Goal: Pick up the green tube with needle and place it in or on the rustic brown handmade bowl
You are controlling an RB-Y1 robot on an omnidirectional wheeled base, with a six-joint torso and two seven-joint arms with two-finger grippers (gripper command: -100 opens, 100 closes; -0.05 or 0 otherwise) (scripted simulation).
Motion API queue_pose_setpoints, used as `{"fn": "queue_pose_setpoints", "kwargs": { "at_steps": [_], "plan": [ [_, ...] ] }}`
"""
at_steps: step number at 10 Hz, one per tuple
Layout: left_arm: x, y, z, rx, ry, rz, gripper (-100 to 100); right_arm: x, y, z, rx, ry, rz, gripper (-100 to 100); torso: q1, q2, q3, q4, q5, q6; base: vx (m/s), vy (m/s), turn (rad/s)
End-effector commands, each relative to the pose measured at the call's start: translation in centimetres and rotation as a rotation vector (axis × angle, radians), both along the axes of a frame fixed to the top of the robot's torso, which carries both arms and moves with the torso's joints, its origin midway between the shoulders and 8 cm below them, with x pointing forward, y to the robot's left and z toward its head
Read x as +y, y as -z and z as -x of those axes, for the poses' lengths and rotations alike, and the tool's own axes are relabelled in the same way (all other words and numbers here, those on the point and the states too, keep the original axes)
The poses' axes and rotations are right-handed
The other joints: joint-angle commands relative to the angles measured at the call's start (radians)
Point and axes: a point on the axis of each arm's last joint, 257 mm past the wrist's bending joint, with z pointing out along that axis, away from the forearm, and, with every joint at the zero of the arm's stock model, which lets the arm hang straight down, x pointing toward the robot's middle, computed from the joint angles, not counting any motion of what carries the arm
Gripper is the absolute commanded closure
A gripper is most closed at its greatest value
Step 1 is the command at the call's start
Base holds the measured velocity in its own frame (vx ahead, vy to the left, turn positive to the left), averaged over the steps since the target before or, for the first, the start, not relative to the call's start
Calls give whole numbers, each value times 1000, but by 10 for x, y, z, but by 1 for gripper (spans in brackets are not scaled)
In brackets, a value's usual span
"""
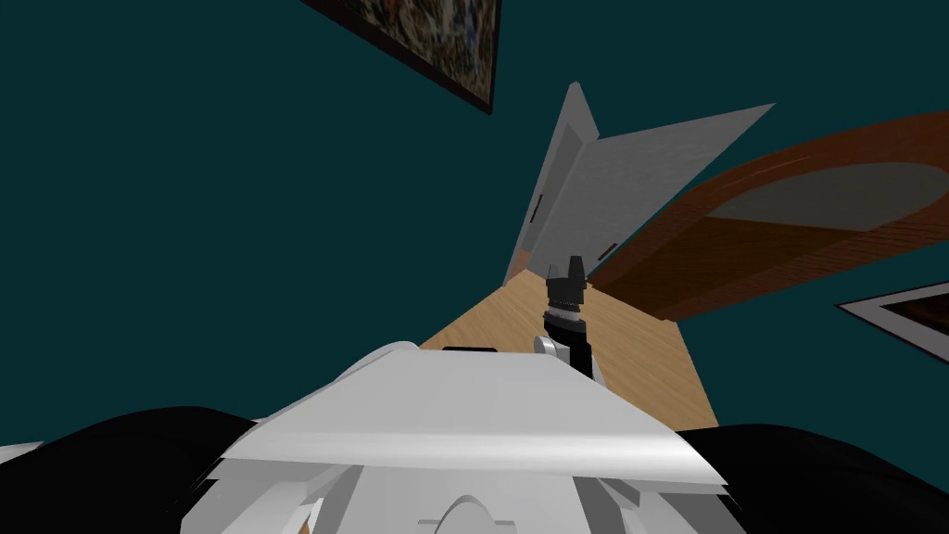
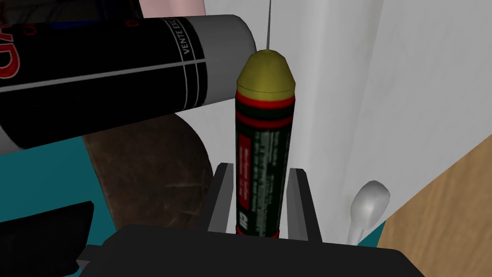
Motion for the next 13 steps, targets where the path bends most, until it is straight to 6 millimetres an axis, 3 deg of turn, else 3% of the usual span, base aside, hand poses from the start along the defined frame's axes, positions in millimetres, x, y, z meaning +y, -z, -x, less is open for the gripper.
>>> {"fn": "queue_pose_setpoints", "kwargs": {
  "at_steps": [1, 2, 3, 7, 10, 11, 12, 13],
  "plan": [
    [0, 0, 0, 0, 0, 0, 100, 0, 0, 0, 0, 0, 0, 0, 0, 0, 0, 0, 0, 0, 0, 0, 0],
    [0, 0, 0, 0, 0, 0, 0, 0, 0, 0, 0, 0, 0, 0, 0, 0, 0, 0, 0, 0, 0, 0, 0],
    [7, -6, -10, 3, 36, -6, 100, 0, 0, 0, 0, 0, 0, 0, 0, 0, 0, 0, 0, 0, 85, 18, 249],
    [14, -10, -26, 1, 88, -6, 100, 0, 0, 0, 0, 0, 0, 0, 0, -6, -4, -1, 0, 1, 106, 9, 151],
    [25, -16, -54, 0, 174, -6, 100, 0, 0, 0, 0, 0, 0, 0, -1, -9, -5, -2, -1, -2, 150, 2, 298],
    [23, -14, -47, -2, 151, -6, 100, 0, 0, 0, 0, 0, 0, 0, -1, -9, -5, -2, -1, -1, 69, -7, 71],
    [23, -14, -47, 1, 155, -4, 0, 0, 0, 0, 0, 0, 0, 0, -1, -6, -3, -1, -1, 1, 11, -3, -8],
    [30, -23, -56, -11, 166, -25, 100, 0, 0, 0, 0, 0, 0, 0, 0, -3, -2, 0, -1, 1, 15, -86, -34]
  ]
}}
